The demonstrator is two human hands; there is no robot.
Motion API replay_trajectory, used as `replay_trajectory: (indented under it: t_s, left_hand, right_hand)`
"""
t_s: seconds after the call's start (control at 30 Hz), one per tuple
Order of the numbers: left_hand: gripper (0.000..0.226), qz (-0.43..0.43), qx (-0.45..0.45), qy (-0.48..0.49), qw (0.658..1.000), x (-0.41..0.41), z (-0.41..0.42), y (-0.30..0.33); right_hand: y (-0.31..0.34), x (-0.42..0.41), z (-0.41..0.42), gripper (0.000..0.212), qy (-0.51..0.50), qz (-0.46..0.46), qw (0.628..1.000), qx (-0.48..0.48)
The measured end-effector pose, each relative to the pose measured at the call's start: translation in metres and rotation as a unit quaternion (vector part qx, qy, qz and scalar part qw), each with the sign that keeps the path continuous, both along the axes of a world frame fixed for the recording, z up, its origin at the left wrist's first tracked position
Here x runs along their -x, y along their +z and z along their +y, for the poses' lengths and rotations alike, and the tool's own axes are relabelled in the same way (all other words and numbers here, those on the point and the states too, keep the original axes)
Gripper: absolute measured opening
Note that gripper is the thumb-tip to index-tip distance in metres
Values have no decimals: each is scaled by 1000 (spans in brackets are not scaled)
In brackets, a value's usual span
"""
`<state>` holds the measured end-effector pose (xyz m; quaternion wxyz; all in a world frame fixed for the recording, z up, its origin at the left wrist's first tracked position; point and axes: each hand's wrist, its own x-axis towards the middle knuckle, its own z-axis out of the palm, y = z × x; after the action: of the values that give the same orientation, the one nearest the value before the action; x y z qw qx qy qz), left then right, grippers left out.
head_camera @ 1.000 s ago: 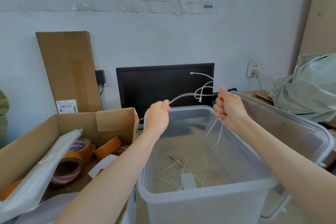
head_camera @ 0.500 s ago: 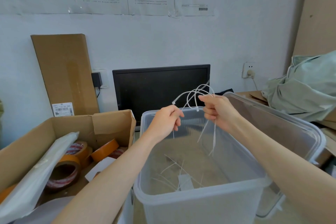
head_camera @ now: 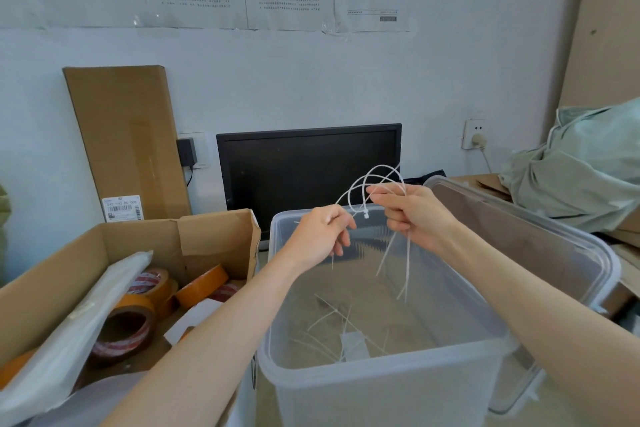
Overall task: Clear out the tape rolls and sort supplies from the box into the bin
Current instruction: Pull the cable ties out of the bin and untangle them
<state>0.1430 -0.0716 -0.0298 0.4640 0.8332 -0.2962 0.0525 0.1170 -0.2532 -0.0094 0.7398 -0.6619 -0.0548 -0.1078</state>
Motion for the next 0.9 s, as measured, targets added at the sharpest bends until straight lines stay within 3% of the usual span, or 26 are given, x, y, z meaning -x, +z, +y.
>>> replay_trajectory:
  t_s: [0.13,0.27,0.37,0.43,0.53,0.63,0.73,0.9]
  left_hand:
    - [26,24,-23,-21,999,3,-2,-1]
    - [21,46,-70,8,996,1,1,-4]
    - [20,65,-133,48,988,-4,4,-10]
    - [23,66,-178,65,980,-9,0,-9]
    - [19,37,-287,50,956,-19,-10,-6]
    - [25,14,-427,22,904,-26,-16,0]
    - [34,-1,-564,-35,825,-33,-21,-2]
    - [65,-156,-707,-128,678,-71,-29,-36]
  right_hand:
    - [0,0,-1,11,-24,3,1000,3]
    - [3,-4,-6,22,-110,33,990,-79]
    - [6,-5,-7,16,-179,64,977,-95]
    - [6,-1,-4,10,-173,73,976,-111]
    - [10,4,3,24,-157,80,984,-34]
    - [18,0,2,31,-131,79,984,93]
    - [21,-4,-5,36,-78,96,979,164]
    - [11,-25,-14,39,-29,125,983,135]
